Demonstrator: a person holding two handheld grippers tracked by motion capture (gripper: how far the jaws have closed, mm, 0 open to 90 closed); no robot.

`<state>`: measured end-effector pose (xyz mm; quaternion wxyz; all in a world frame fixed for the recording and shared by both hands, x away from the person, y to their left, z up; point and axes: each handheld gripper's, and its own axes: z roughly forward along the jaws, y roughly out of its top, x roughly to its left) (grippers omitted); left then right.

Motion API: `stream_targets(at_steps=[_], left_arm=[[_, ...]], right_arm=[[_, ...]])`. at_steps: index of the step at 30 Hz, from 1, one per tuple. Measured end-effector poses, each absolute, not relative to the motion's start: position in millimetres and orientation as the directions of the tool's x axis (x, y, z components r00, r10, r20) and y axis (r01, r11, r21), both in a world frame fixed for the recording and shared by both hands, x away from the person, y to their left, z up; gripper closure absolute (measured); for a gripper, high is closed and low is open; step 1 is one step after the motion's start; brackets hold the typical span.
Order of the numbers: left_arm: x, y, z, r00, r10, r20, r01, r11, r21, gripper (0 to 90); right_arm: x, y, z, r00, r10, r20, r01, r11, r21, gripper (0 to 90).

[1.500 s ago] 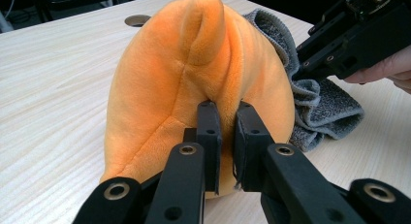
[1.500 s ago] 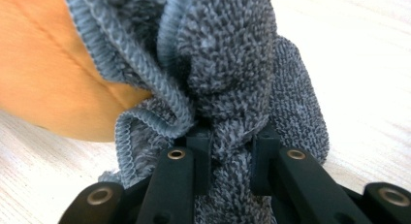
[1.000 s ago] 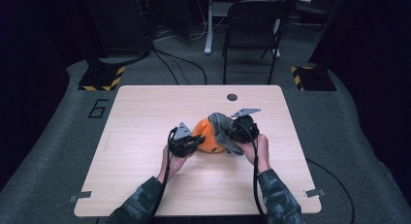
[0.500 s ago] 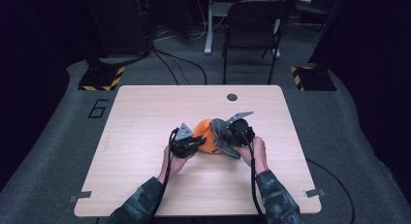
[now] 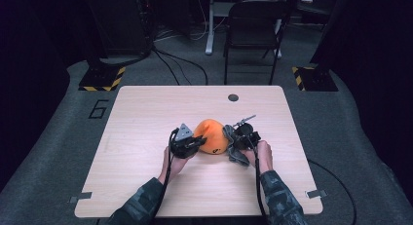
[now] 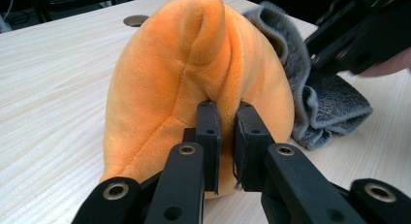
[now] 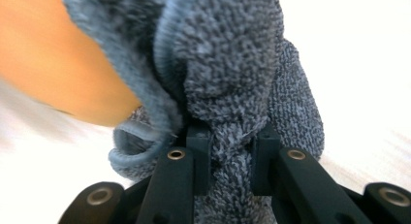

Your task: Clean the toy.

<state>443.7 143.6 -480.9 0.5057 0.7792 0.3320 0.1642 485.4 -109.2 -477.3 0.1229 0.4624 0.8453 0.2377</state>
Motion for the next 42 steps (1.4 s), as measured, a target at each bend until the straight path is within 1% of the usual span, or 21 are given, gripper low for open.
stream_targets(at_steps=[2,6,7,10,14,17,20,21,24,28,31,33,34,37,38,39,40,41,42], left_arm=[[444.2,144.7,-480.7,0.729,0.681,-0.075,0.348,-0.274,0.896,82.3],[444.1,144.6,-480.7,0.726,0.683,-0.081,0.352,-0.268,0.897,82.2],[444.0,144.5,-480.8,0.724,0.685,-0.081,0.352,-0.266,0.897,82.2],[443.7,143.6,-480.9,0.724,0.685,-0.080,0.350,-0.265,0.898,82.0],[443.5,143.3,-480.5,0.728,0.681,-0.083,0.354,-0.269,0.896,81.6],[443.2,143.2,-480.6,0.728,0.680,-0.088,0.358,-0.267,0.895,81.3],[444.1,142.9,-481.8,0.726,0.682,-0.087,0.355,-0.263,0.897,79.8],[444.8,143.7,-481.3,0.728,0.680,-0.087,0.354,-0.264,0.897,78.8],[445.9,145.5,-480.4,0.733,0.674,-0.095,0.355,-0.260,0.898,72.5],[446.5,149.4,-477.2,0.735,0.671,-0.100,0.355,-0.254,0.900,60.2],[450.4,156.7,-477.4,0.719,0.688,-0.099,0.365,-0.252,0.896,49.8],[452.4,160.4,-478.6,0.704,0.701,-0.118,0.383,-0.235,0.893,47.0],[454.2,162.9,-479.4,0.701,0.704,-0.113,0.380,-0.236,0.894,45.6],[456.5,166.6,-480.6,0.699,0.704,-0.129,0.397,-0.232,0.888,43.7],[457.9,167.1,-481.5,0.698,0.706,-0.116,0.391,-0.240,0.888,43.2],[458.9,167.7,-482.0,0.700,0.705,-0.117,0.391,-0.241,0.888,42.6],[459.2,167.4,-483.2,0.696,0.705,-0.135,0.405,-0.230,0.885,42.3],[460.9,168.3,-483.9,0.700,0.704,-0.119,0.398,-0.246,0.884,41.8],[461.4,168.1,-485.0,0.695,0.707,-0.131,0.408,-0.238,0.882,41.1]], right_arm=[[488.7,-112.0,-479.9,-0.536,0.844,0.026,0.732,0.449,0.513,75.8],[485.9,-114.2,-468.3,-0.536,0.844,-0.010,0.710,0.457,0.536,76.1],[484.5,-115.1,-461.5,-0.530,0.848,-0.009,0.704,0.446,0.552,76.1],[477.0,-114.6,-436.5,-0.545,0.838,0.004,0.647,0.418,0.638,76.1],[462.7,-98.2,-411.0,-0.591,0.807,0.013,0.561,0.399,0.726,76.1],[460.8,-81.4,-414.6,-0.610,0.792,-0.025,0.539,0.438,0.719,76.2],[465.9,-75.2,-428.6,-0.603,0.796,-0.052,0.549,0.461,0.697,77.0],[466.4,-75.2,-431.3,-0.599,0.799,-0.045,0.555,0.455,0.697,77.4],[467.8,-77.2,-436.9,-0.596,0.802,-0.040,0.565,0.455,0.688,78.1],[470.1,-80.6,-443.2,-0.598,0.800,-0.046,0.563,0.460,0.686,78.3],[471.0,-84.7,-445.3,-0.591,0.806,-0.037,0.571,0.450,0.686,78.4],[471.5,-87.0,-446.4,-0.582,0.813,-0.030,0.580,0.441,0.685,78.4],[472.2,-88.7,-447.0,-0.585,0.811,-0.025,0.579,0.439,0.687,78.4],[473.6,-92.1,-447.9,-0.586,0.810,-0.016,0.582,0.435,0.687,78.4],[474.1,-93.3,-447.9,-0.590,0.807,-0.012,0.584,0.437,0.684,78.3],[474.7,-94.4,-448.2,-0.590,0.807,-0.010,0.584,0.435,0.686,78.4],[474.7,-94.9,-448.5,-0.588,0.809,-0.008,0.585,0.432,0.686,78.3],[475.1,-96.0,-448.5,-0.592,0.806,-0.010,0.585,0.437,0.683,78.4],[475.3,-96.4,-449.1,-0.589,0.808,-0.005,0.588,0.433,0.683,78.4]])
